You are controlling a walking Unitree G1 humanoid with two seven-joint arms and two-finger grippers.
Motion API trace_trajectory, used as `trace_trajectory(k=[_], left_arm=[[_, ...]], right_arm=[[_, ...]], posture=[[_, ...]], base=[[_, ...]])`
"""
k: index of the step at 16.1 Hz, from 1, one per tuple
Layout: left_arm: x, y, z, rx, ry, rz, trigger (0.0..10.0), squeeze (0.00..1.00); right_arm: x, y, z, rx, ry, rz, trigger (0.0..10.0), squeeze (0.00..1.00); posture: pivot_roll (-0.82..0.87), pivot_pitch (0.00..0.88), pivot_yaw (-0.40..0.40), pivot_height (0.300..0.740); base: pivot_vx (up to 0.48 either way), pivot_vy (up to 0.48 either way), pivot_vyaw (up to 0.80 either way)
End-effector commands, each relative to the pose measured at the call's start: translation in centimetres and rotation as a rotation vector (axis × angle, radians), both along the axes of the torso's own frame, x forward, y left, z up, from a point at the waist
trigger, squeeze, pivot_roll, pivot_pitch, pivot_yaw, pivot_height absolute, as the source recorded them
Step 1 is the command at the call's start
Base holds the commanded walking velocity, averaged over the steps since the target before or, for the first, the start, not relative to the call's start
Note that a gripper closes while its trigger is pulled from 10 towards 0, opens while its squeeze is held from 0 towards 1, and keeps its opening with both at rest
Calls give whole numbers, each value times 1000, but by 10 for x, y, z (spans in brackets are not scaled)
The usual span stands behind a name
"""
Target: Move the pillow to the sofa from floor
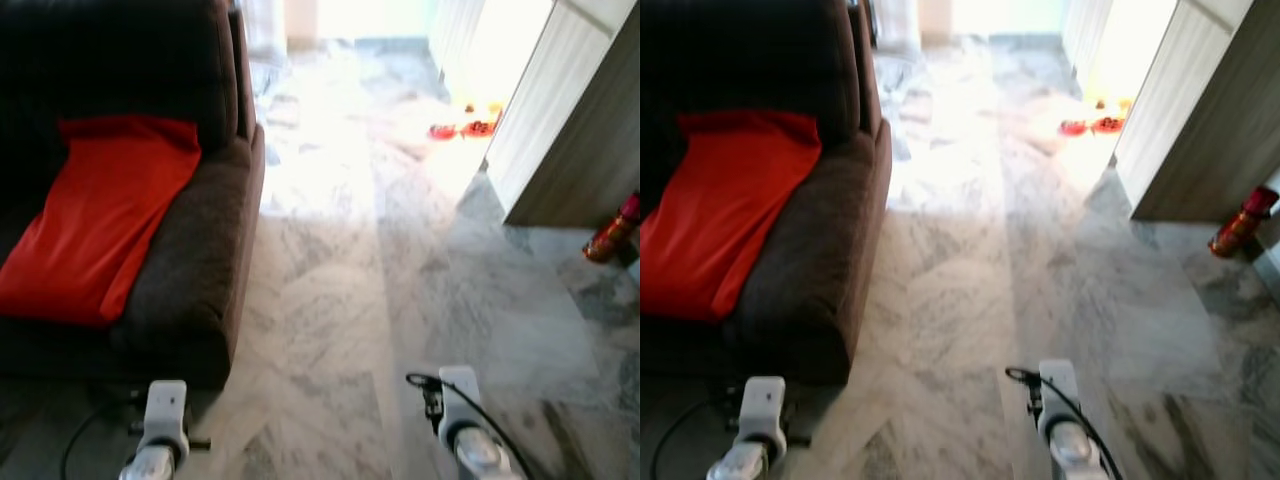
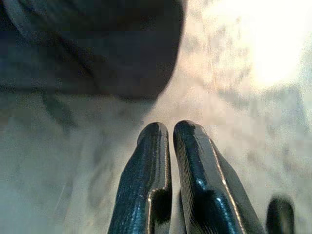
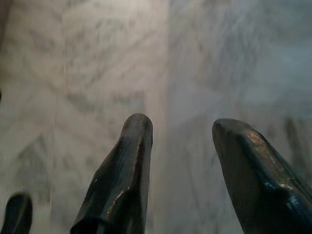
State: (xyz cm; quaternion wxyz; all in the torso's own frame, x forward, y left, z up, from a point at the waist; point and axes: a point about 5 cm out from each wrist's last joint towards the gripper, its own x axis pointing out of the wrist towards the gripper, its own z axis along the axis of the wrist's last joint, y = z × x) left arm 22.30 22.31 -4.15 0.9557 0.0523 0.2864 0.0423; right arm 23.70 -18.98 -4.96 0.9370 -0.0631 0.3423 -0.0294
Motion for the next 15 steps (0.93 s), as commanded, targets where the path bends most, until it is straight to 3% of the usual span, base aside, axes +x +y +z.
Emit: trace_trajectory(k=[1, 5, 8, 15], left_arm=[[-13, 3, -10, 18, 75, 2, 10000, 0], [-23, 1, -18, -11, 113, 8, 10000, 0], [-22, 1, -17, 19, 108, -19, 10000, 0], [-24, -2, -20, 31, 124, -37, 10000, 0]], right_arm=[[-6, 4, -5, 13, 35, 11, 10000, 0], [-15, 5, -12, -2, 86, 4, 10000, 0], [-17, 4, -13, -7, 94, -17, 10000, 0], [-18, 7, -14, -2, 101, -22, 10000, 0]], posture=[[131, 136, -21, 740], [137, 130, -18, 740], [137, 129, -16, 740], [134, 124, -11, 740]], base=[[0, 0, 0], [0, 0, 0], [0, 0, 0], [0, 0, -796]])
